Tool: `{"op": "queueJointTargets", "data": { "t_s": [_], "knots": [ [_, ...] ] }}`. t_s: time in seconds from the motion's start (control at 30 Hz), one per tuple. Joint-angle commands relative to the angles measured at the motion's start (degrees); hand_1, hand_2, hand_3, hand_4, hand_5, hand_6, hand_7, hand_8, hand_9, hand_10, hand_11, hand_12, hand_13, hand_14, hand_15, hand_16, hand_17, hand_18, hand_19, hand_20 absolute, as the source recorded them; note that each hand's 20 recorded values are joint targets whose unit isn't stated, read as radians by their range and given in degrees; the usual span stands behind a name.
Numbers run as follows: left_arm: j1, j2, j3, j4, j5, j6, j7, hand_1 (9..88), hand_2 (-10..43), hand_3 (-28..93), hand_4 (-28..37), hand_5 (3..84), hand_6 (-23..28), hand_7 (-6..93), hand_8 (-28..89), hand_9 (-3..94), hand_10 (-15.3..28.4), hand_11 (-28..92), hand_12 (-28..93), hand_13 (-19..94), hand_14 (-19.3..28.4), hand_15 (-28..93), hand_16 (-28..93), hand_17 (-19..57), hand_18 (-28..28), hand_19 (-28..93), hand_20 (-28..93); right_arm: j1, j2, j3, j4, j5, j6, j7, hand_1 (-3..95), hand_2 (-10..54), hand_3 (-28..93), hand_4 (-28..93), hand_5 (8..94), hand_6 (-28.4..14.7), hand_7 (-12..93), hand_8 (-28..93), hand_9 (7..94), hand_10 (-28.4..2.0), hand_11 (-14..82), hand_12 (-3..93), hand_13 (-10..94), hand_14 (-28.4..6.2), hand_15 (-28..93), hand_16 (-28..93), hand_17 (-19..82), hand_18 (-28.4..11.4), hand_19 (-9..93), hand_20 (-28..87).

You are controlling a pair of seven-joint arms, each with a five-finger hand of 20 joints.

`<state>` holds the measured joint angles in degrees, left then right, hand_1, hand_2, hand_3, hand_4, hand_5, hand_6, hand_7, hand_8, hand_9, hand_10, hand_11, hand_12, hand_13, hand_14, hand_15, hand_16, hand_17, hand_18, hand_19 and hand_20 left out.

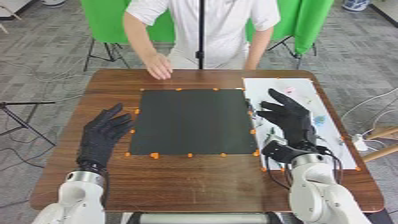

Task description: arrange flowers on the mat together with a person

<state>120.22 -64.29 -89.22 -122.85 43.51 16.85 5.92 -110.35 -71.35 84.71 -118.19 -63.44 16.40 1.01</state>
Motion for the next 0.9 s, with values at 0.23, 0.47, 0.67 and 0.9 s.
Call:
{"op": "queueJointTargets", "data": {
  "t_s": [0.23, 0.47, 0.67, 0.9],
  "knots": [
    [0.62, -0.20, 0.18, 0.11, -0.24, 0.32, -0.16, 23.9, 12.1, 76, -26.2, 40.5, 12.6, 12.1, -9, 39.9, 23.5, 32, 9, 29, 28.3, 59, -13, -6.0, 24.9, 68, -9, -0.44, -0.15, 0.04, -0.21, 0.01, 0.16, -0.47, 15.2, 10.1, 92, -28, 50.1, -1.9, 14, -14, 55.4, -19.1, 13.0, 10.6, 46, -21.3, 31, 13, 9, -19.9, 50, 19],
    [0.63, -0.40, 0.11, 0.10, -0.08, 0.21, -0.51, 23.8, 12.0, 76, -26.2, 40.6, 12.6, 12.0, -9, 39.9, 23.4, 32, 9, 29, 28.3, 59, -13, -6.0, 24.8, 68, -9, -0.49, -0.13, -0.12, -0.27, -0.04, 0.37, -0.28, 15.2, 10.1, 91, -28, 50.2, -1.9, 14, -14, 55.4, -19.1, 13.0, 10.5, 46, -21.4, 31, 13, 9, -19.9, 50, 19],
    [0.67, -0.43, 0.19, 0.07, -0.08, 0.23, -0.61, 23.8, 12.0, 76, -26.2, 40.6, 12.6, 12.1, -9, 39.9, 23.3, 32, 9, 29, 28.3, 59, -13, -6.0, 24.9, 68, -9, -0.45, -0.06, -0.23, -0.29, -0.08, 0.53, -0.15, 15.2, 10.0, 92, -28, 50.1, -1.8, 14, -14, 55.4, -19.1, 13.0, 10.5, 46, -21.3, 31, 13, 9, -19.9, 50, 19],
    [0.82, -0.50, 0.14, 0.09, -0.06, 0.25, -0.78, 23.9, 12.0, 76, -26.3, 40.6, 12.7, 11.9, -9, 40.0, 23.4, 32, 9, 29, 28.3, 59, -13, -6.0, 24.9, 68, -9, -0.64, -0.07, -0.21, -0.33, 0.04, 0.72, -0.25, 15.2, 10.1, 92, -28, 50.2, -1.9, 14, -14, 55.4, -19.1, 13.0, 10.5, 46, -21.3, 31, 13, 9, -19.9, 50, 19]
  ]
}}
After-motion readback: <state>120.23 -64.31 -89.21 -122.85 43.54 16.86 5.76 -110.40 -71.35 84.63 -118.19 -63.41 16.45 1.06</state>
